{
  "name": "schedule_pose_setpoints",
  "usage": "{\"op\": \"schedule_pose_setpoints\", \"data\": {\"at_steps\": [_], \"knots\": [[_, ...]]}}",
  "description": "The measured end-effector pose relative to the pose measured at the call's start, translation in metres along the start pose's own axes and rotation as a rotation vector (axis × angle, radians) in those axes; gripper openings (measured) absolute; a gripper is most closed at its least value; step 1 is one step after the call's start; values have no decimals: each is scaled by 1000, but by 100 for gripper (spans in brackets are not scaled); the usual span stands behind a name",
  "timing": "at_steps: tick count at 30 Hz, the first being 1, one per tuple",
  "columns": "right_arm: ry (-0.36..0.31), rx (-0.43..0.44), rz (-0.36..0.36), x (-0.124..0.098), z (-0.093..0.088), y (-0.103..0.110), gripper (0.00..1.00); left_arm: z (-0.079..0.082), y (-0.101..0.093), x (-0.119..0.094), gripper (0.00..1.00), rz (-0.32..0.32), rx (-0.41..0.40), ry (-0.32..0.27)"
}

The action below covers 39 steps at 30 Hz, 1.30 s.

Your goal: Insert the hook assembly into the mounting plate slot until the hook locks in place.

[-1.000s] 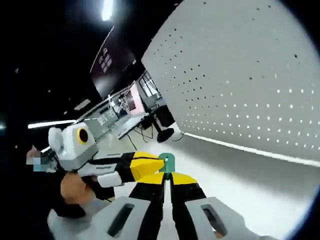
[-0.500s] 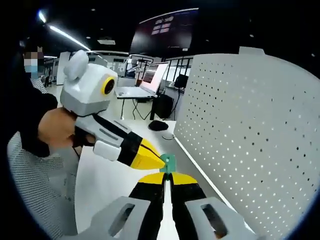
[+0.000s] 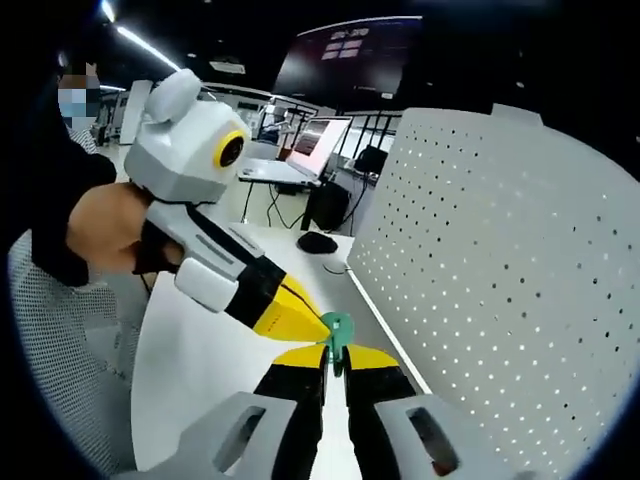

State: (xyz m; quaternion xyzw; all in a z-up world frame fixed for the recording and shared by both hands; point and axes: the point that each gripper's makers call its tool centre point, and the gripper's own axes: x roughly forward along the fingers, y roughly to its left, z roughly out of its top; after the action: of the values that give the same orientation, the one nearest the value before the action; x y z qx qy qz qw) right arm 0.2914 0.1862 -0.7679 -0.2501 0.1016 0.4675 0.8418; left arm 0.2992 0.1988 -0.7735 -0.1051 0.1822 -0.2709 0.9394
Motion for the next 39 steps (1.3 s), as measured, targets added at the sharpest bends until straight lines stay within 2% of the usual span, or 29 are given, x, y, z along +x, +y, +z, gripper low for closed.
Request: {"op": "schedule_pose_setpoints", "data": {"at_steps": [9,23,31,39], "knots": [[1,-22,-8,-1,-2,-3,2,2,-10,0,1,-41,-21,-12],[6,-14,-11,-5,-4,-3,1,0,-14,3,1,-85,-81,-8],[-5,77,-24,-11,-6,-9,1,1,-20,6,3,-98,19,-20],[-28,148,-84,-29,-3,-30,1,6,-33,7,20,-131,71,-44]]}}
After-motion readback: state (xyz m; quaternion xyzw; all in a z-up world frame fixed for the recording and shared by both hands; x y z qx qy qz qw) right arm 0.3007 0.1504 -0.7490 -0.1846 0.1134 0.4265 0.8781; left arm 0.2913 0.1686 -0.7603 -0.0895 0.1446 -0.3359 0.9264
